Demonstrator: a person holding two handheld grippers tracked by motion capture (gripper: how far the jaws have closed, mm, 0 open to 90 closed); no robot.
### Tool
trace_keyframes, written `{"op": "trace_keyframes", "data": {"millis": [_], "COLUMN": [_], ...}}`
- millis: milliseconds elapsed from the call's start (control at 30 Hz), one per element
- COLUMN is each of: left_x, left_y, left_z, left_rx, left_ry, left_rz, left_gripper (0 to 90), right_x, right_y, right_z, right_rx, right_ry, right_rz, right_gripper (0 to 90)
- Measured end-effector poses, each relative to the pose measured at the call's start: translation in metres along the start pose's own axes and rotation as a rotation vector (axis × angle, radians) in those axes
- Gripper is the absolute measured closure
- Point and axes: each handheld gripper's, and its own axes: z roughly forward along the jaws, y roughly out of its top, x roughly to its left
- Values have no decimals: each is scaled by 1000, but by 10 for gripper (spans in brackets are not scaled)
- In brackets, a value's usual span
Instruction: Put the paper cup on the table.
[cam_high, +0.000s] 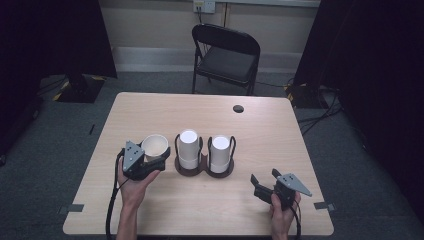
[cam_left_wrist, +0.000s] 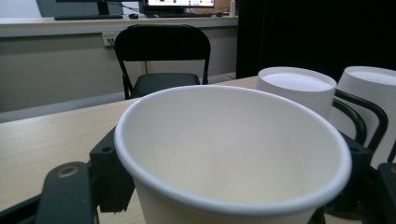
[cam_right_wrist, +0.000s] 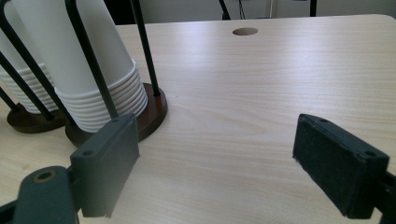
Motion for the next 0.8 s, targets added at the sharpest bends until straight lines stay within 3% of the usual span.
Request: {"op": "trace_keyframes", "data": {"millis": [267, 567, 800], "left_x": [10, 31, 43], "left_y": [1, 5, 8], "left_z": [17, 37, 47], "left_rx": [8, 32, 21], "left_ry": [53, 113, 114], "left_rz": [1, -18, -54], "left_gripper": [220, 219, 220], "right_x": [2, 1, -1], "right_y": [-4, -5, -5], "right_z": [3, 2, 2], "right_rx": [-38, -36, -42], "right_ry": [-25, 3, 11], "right_rz": [-26, -33, -19], "right_gripper": [134, 135, 135]}}
